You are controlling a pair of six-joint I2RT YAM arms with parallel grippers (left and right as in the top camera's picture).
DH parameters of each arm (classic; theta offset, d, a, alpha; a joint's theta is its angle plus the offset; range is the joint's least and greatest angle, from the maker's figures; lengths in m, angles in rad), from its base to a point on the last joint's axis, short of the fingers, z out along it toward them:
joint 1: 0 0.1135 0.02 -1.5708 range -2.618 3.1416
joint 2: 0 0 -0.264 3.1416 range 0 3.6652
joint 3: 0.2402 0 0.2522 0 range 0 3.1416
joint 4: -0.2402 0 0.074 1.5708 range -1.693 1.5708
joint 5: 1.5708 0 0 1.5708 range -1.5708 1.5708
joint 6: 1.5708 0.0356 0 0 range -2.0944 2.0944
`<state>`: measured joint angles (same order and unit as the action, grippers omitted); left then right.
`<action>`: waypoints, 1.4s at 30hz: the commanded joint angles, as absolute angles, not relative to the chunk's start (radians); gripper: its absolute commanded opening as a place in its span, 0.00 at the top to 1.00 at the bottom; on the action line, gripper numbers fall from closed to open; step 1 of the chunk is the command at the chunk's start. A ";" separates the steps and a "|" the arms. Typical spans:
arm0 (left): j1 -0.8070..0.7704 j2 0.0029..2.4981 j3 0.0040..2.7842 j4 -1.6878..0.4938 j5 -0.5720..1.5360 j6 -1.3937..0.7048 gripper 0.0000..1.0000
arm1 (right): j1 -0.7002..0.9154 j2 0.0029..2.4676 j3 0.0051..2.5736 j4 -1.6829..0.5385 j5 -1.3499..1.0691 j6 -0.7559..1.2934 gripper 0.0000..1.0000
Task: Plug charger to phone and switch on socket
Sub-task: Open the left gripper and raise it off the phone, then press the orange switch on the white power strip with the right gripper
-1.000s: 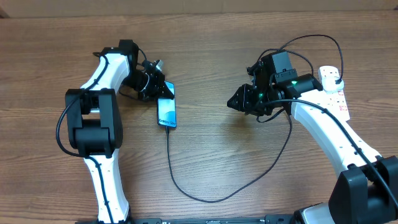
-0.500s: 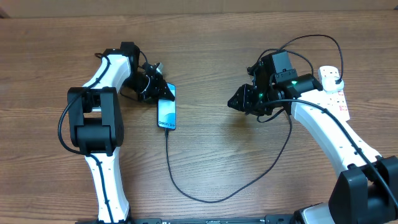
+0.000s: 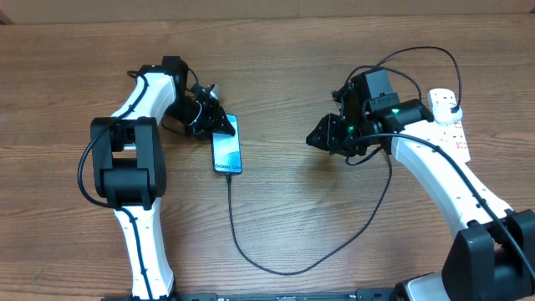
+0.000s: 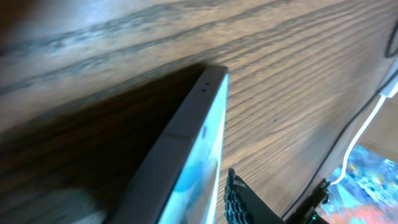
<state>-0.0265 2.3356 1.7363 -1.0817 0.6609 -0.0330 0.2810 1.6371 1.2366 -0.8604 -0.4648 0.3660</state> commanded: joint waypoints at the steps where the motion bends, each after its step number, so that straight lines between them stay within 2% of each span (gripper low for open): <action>1: -0.023 2.342 1.736 -1.093 0.408 -0.108 0.67 | 0.278 1.618 1.256 -0.863 -0.445 0.361 0.62; 3: -0.023 2.342 1.736 -1.100 0.334 -0.124 0.65 | 0.278 1.618 1.256 -0.865 -0.445 0.361 0.62; 7: -0.023 2.342 1.736 -1.103 0.252 -0.139 0.52 | 0.278 1.618 1.256 -0.865 -0.445 0.361 0.62; 9: -0.023 2.342 1.736 -1.102 0.251 -0.139 0.50 | 0.278 1.618 1.256 -0.865 -0.445 0.361 0.62; 21: -0.019 2.341 1.794 -1.156 0.199 -0.139 0.54 | 0.244 1.614 1.279 -0.886 -0.385 0.340 0.62; 23: -0.018 2.341 1.866 -1.217 0.199 -0.138 0.51 | 0.204 1.608 1.311 -0.918 -0.382 0.330 0.62; 28: -0.018 2.341 2.154 -1.413 0.199 -0.135 0.51 | 0.052 1.587 1.405 -1.000 -0.374 0.302 0.64; 31: -0.023 2.341 2.345 -1.511 0.203 -0.135 0.52 | -0.062 1.582 1.435 -1.029 -0.374 0.302 0.71; 34: -0.030 2.341 2.514 -1.588 0.203 -0.135 0.52 | -0.186 1.582 1.437 -1.034 -0.375 0.306 0.86; 35: -0.033 2.341 2.566 -1.609 0.203 -0.135 0.52 | -0.236 1.582 1.437 -1.033 -0.376 0.307 0.95; 38: -0.043 2.341 2.667 -1.645 0.204 -0.144 0.50 | -0.373 1.582 1.436 -1.013 -0.390 0.310 0.96; 40: -0.047 2.341 2.696 -1.648 0.204 -0.157 0.44 | -0.453 1.583 1.430 -0.985 -0.404 0.313 0.96; 41: -0.049 2.341 2.700 -1.647 0.205 -0.163 0.34 | -0.494 1.583 1.424 -0.969 -0.419 0.314 0.96; 42: -0.049 2.341 2.700 -1.644 0.207 -0.165 0.27 | -0.532 1.586 1.420 -0.953 -0.439 0.318 0.96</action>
